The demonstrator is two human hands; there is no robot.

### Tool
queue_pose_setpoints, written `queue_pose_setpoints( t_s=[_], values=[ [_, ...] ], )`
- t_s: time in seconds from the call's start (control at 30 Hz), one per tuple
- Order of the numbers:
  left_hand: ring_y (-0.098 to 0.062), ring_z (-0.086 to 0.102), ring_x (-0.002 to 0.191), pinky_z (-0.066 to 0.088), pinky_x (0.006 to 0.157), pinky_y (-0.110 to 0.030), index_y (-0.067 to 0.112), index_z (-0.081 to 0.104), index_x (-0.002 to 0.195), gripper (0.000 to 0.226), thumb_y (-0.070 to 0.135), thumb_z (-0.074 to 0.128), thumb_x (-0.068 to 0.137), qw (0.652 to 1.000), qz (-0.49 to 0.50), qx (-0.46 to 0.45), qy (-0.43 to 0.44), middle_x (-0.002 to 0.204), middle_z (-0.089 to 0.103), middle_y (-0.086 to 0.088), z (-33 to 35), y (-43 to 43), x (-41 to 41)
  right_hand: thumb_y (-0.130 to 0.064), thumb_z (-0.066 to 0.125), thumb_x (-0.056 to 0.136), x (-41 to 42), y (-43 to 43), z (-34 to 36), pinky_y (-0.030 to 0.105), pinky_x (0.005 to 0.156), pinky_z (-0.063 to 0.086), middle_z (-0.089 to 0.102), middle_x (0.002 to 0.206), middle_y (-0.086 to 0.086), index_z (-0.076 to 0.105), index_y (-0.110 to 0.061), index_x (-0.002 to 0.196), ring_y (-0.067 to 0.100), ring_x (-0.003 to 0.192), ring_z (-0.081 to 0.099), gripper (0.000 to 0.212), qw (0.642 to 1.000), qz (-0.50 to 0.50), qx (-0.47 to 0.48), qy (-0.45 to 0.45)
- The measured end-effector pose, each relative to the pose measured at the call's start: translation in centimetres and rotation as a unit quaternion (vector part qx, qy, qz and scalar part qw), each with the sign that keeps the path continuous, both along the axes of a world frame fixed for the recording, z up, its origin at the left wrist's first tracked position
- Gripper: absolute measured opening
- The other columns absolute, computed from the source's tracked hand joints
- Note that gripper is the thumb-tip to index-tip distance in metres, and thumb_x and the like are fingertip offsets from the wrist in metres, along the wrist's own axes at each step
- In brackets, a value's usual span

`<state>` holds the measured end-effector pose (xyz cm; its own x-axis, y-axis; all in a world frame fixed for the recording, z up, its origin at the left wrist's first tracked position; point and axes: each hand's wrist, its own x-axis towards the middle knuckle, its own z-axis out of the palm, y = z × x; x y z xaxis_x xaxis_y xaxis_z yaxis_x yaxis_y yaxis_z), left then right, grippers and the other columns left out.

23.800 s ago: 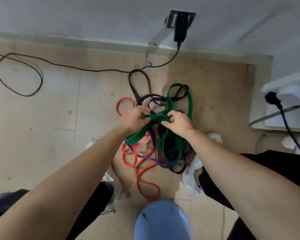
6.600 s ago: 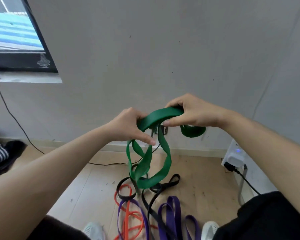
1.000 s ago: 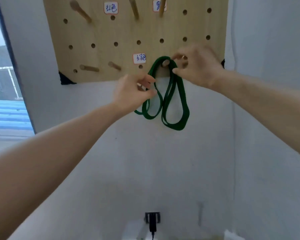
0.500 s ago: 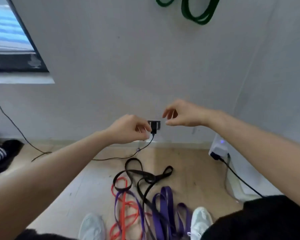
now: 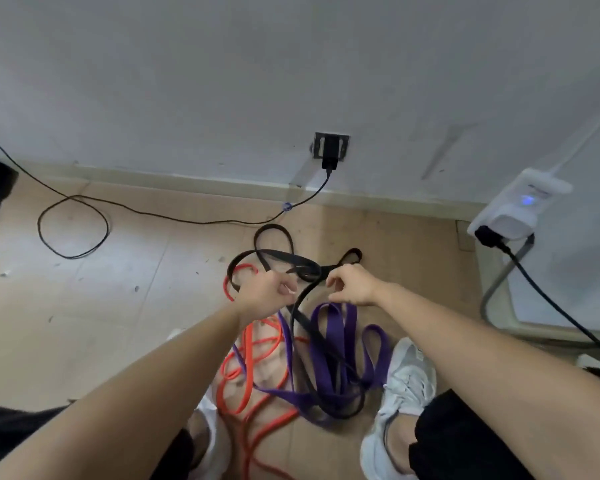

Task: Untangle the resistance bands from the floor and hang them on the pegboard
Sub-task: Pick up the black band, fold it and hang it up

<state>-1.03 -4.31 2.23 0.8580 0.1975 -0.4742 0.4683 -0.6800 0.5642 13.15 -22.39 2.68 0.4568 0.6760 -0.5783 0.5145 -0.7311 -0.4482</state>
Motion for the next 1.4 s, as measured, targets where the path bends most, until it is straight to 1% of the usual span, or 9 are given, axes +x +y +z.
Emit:
queue_pose_setpoints(
  t_s=[0.17,0.33,0.47,0.57,0.73,0.83,0.97,1.27,1.4],
  values=[
    [-0.02,0.066,0.109,0.054,0.081,-0.032,0.022,0.062,0.13,0.039,0.034,0.067,0.093,0.998,0.059,0.035,0.009,0.12,0.069,0.002,-7.1,-2.2,-0.4,-0.021,0.073,0.086,0.2,0.2,-6.2,0.043,0.097,0.049,0.057,0.118,0.006,0.052,-0.021,0.14,0.025,0.111,0.057,0.058,1.0,-0.018,0.024,-0.008],
    [-0.021,0.052,0.112,0.048,0.08,-0.033,0.028,0.07,0.103,0.013,0.034,0.066,0.092,0.994,0.054,0.092,0.005,0.104,0.069,0.005,-10.7,-3.1,-1.1,-0.019,0.058,0.093,1.1,2.0,-9.1,0.045,0.101,0.043,0.049,0.125,0.006,0.034,-0.034,0.151,0.029,0.119,0.046,0.065,0.996,0.055,-0.022,-0.061],
    [-0.016,0.067,0.091,0.054,0.074,-0.034,0.026,0.06,0.102,0.007,0.022,0.06,0.096,0.987,0.152,-0.058,-0.005,0.095,0.072,0.006,-9.5,-2.1,-0.6,-0.013,0.054,0.09,2.2,2.7,-10.0,0.048,0.097,0.046,0.05,0.13,0.007,0.041,-0.035,0.144,0.033,0.121,0.047,0.059,0.993,0.062,-0.026,-0.098],
    [-0.021,0.069,0.074,0.058,0.075,-0.038,0.013,0.059,0.104,0.007,0.015,0.06,0.098,0.959,0.194,-0.205,-0.008,0.091,0.075,-0.008,-6.2,-0.5,0.1,-0.017,0.068,0.088,2.9,3.0,-9.6,0.045,0.095,0.046,0.052,0.111,0.006,0.061,-0.027,0.118,0.032,0.111,0.052,0.033,0.995,0.005,0.038,-0.087],
    [-0.016,0.068,0.08,0.057,0.066,-0.026,0.019,0.064,0.101,0.016,0.024,0.074,0.09,0.97,0.189,-0.135,-0.065,0.091,0.066,-0.005,1.1,3.4,2.0,-0.026,0.079,0.081,3.7,3.6,-6.0,0.033,0.087,0.039,0.048,0.103,0.005,0.07,-0.022,0.095,0.022,0.1,0.043,0.017,0.993,-0.02,0.091,-0.071],
    [-0.015,0.066,0.072,0.06,0.074,-0.037,0.014,0.069,0.097,0.018,0.017,0.081,0.084,0.969,0.179,-0.131,-0.105,0.083,0.067,-0.006,6.1,5.2,2.4,-0.026,0.082,0.077,3.9,4.7,-2.3,0.033,0.082,0.042,0.058,0.094,0.005,0.071,-0.022,0.085,0.023,0.096,0.051,0.014,0.988,0.003,0.132,-0.079],
    [-0.008,0.063,0.069,0.056,0.072,-0.029,0.013,0.07,0.092,0.014,0.009,0.081,0.084,0.969,0.142,-0.123,-0.159,0.072,0.067,0.004,14.3,6.6,2.3,-0.038,0.083,0.074,3.7,6.0,3.5,0.032,0.061,0.044,0.06,0.066,-0.007,0.059,-0.026,0.062,0.014,0.065,0.056,0.03,0.982,0.003,0.156,-0.104],
    [-0.017,0.06,0.061,0.056,0.072,-0.03,0.013,0.067,0.087,0.014,0.0,0.072,0.089,0.897,0.207,-0.156,-0.357,0.074,0.064,-0.001,31.1,7.8,-0.3,-0.023,0.082,0.074,1.1,7.1,10.0,0.042,0.083,0.057,0.07,0.086,0.006,0.071,-0.009,0.082,0.022,0.082,0.068,0.019,0.972,0.032,0.23,0.027],
    [-0.012,0.058,0.061,0.055,0.071,-0.028,0.015,0.069,0.087,0.011,0.005,0.074,0.087,0.848,0.259,-0.167,-0.432,0.075,0.064,0.001,33.4,9.0,-2.1,-0.013,0.081,0.077,-0.8,6.0,8.8,0.03,0.08,0.056,0.073,0.083,0.004,0.072,-0.011,0.079,0.014,0.08,0.071,0.009,0.982,0.032,0.177,0.063]
  ],
)
